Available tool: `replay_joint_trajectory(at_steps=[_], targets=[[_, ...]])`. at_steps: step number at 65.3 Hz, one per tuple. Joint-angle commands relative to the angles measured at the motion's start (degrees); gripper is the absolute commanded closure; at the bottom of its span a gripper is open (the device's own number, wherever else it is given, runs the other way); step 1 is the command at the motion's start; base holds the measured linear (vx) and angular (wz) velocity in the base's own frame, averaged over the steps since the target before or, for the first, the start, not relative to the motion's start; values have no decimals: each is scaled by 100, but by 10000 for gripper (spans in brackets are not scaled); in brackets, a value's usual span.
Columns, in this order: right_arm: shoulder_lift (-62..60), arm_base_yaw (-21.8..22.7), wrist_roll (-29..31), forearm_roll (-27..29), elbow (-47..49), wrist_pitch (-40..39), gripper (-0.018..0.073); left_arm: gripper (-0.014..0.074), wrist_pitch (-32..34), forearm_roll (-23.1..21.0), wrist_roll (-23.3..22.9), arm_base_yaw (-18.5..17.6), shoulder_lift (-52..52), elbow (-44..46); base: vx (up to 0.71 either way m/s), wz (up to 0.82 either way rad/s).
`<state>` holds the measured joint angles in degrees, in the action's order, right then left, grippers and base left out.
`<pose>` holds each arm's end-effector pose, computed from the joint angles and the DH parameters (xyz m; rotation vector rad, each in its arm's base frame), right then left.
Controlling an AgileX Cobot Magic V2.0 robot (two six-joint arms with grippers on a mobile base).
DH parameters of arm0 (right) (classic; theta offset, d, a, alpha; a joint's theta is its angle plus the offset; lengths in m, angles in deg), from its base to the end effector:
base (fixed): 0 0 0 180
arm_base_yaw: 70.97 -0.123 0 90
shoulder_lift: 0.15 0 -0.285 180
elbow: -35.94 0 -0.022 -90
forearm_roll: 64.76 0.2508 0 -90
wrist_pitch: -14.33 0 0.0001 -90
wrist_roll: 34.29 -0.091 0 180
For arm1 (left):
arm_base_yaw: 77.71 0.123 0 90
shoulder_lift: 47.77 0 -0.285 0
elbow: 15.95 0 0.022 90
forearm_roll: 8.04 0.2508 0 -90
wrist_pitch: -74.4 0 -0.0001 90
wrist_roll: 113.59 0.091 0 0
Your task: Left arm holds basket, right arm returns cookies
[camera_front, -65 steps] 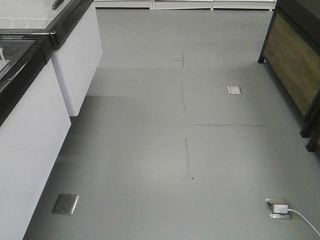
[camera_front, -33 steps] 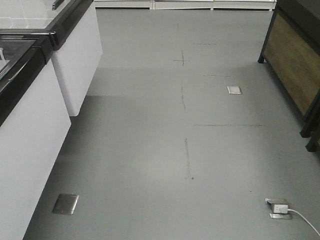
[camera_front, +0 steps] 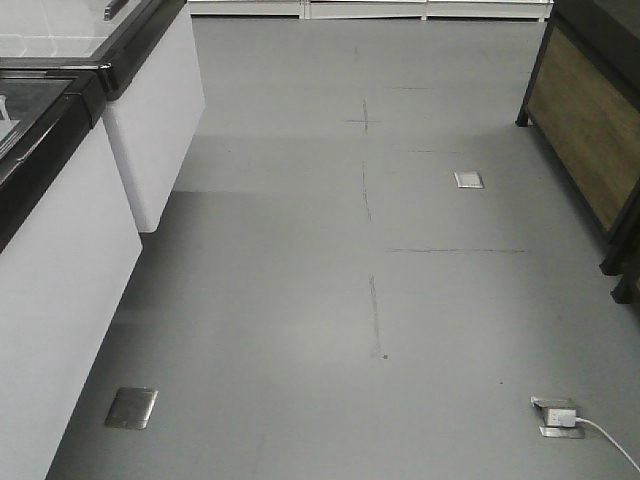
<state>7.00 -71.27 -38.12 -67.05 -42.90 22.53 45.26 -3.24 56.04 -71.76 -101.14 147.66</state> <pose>0.0566 -0.0002 0.1912 0.0225 1.6437 0.0202 0.1463 0.0190 0.4451 -0.2121 1.7115 0.0322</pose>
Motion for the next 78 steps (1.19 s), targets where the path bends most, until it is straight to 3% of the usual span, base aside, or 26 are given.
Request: replay_joint_trajectory(at_steps=[1, 20, 45, 63, 72, 78], targets=[[-51, 28, 54, -16, -101, -437, 566, 9, 636, 132, -381, 281, -41, 66, 0, 0], [-51, 28, 54, -16, -101, -437, 566, 9, 753, 174, -1207, 1444, -54, 66, 0, 0], [-51, 28, 54, -16, -101, -437, 566, 9, 951, 648, -4394, 2386, -629, 66, 0, 0], [-51, 28, 54, -16, -101, -437, 566, 10, 1202, 923, -6475, 2741, -1229, 66, 0, 0], [-51, 28, 54, -16, -101, -437, 566, 10, 1513, 934, -6989, 2876, -1594, 66, 0, 0], [-51, 28, 54, -16, -101, -437, 566, 10, 1770, 1076, -7014, 2996, -1848, 66, 0, 0]])
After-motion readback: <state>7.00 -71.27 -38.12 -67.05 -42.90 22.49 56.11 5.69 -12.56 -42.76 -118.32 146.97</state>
